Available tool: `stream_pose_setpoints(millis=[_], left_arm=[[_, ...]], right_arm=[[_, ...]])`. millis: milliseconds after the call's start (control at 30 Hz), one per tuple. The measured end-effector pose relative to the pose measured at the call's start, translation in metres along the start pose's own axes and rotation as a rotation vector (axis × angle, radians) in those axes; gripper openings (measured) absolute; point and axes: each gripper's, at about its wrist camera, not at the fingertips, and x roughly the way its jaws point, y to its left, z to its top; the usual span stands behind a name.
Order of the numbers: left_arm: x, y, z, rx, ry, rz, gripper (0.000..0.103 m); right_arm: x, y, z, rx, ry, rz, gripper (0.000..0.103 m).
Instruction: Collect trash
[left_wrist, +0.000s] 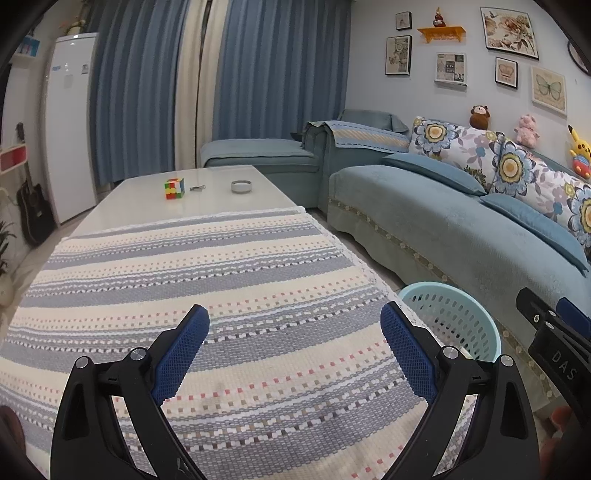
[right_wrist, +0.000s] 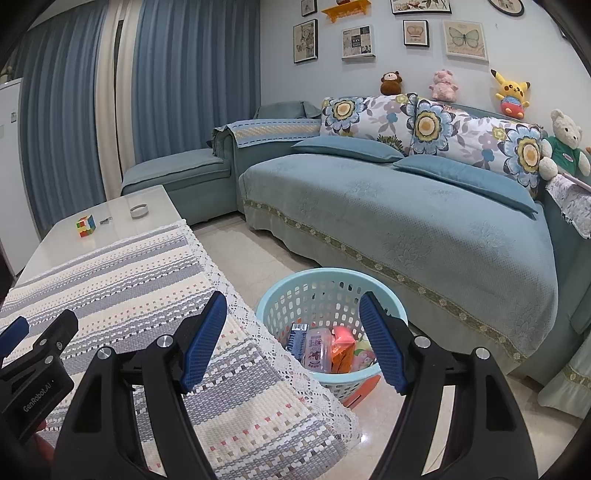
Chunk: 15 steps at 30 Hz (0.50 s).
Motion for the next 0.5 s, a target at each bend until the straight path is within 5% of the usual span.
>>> stream_pose_setpoints(millis=[500], left_arm=[[-0.0003,-0.0004,-0.0001,0.000,0.000,-0.002,0.091]], right_arm=[[0.0011,-0.0017,0.0014,0.002,0.004,0.004,0.070]])
